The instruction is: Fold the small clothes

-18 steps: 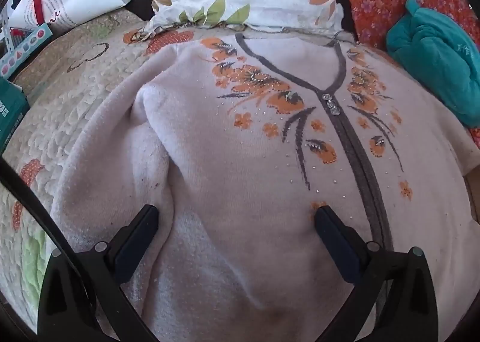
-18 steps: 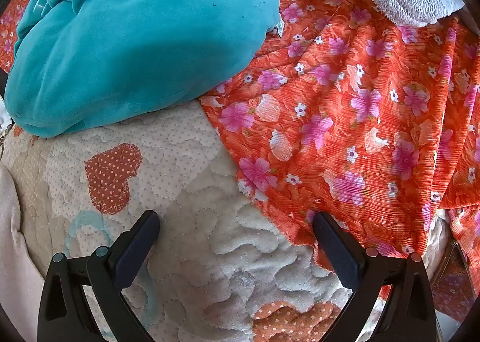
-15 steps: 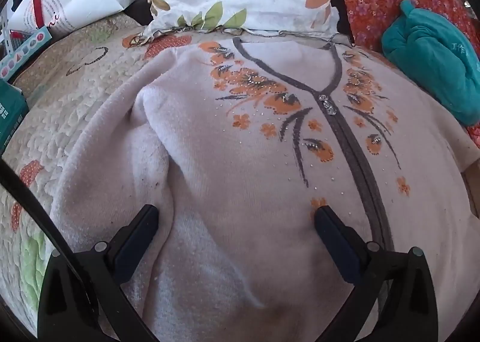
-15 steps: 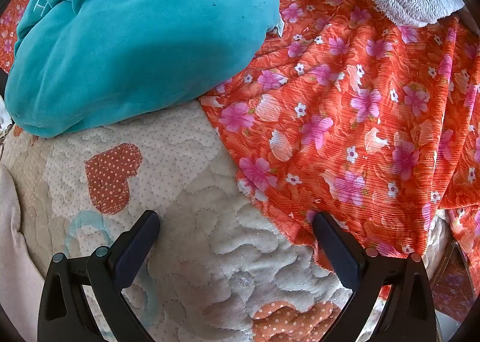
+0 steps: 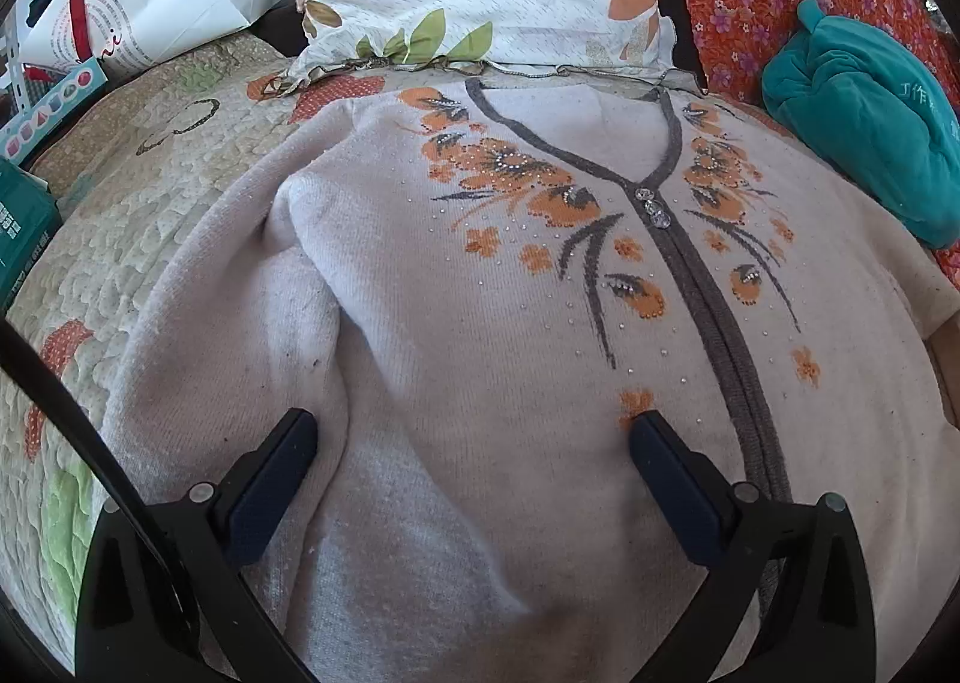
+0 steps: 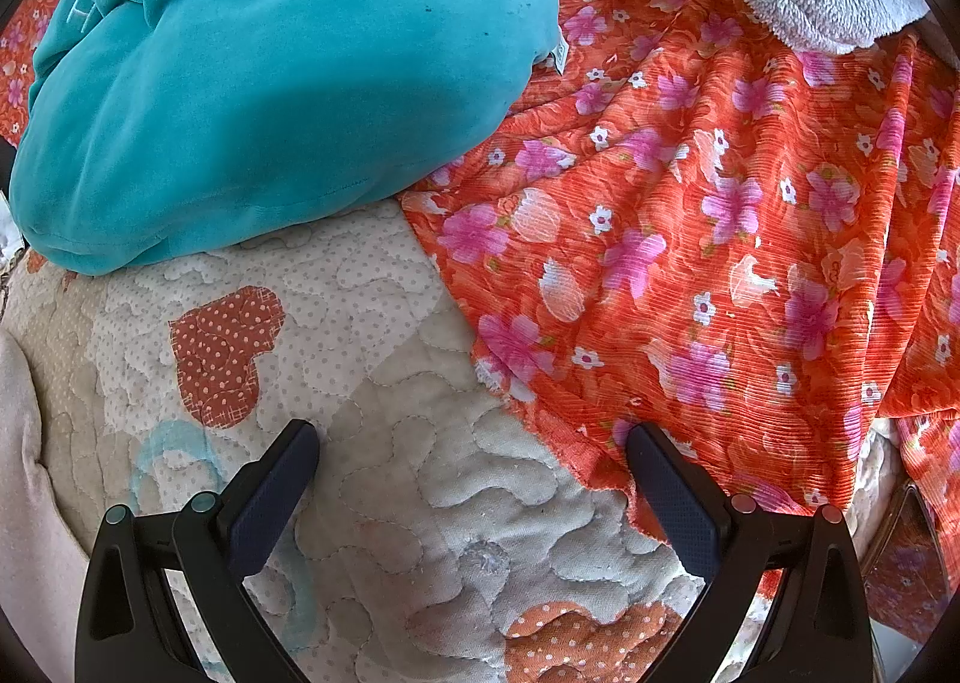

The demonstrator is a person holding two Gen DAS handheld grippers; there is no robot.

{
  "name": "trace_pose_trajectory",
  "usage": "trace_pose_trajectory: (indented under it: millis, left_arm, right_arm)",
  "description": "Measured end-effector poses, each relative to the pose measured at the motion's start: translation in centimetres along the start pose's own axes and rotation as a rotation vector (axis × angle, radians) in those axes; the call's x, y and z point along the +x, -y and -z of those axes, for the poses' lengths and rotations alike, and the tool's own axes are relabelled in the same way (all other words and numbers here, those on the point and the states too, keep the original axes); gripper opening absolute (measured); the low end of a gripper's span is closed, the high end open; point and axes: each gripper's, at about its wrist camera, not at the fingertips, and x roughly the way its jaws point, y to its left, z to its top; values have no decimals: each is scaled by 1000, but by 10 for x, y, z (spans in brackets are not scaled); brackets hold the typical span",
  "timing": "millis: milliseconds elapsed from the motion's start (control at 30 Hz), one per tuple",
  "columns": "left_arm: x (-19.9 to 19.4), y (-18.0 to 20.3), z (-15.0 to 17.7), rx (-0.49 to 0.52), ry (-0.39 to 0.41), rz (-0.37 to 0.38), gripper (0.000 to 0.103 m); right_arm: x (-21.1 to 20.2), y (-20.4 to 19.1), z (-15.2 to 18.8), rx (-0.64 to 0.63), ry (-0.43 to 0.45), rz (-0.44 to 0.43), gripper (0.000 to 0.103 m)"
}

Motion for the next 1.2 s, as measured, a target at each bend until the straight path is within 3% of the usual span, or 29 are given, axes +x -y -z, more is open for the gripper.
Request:
trace_pose_trajectory:
  millis: [1200]
  left_arm:
    - [4,-5,-1,1,1,-5,103]
  right_arm:
    - [0,0,0,0,0,0,103]
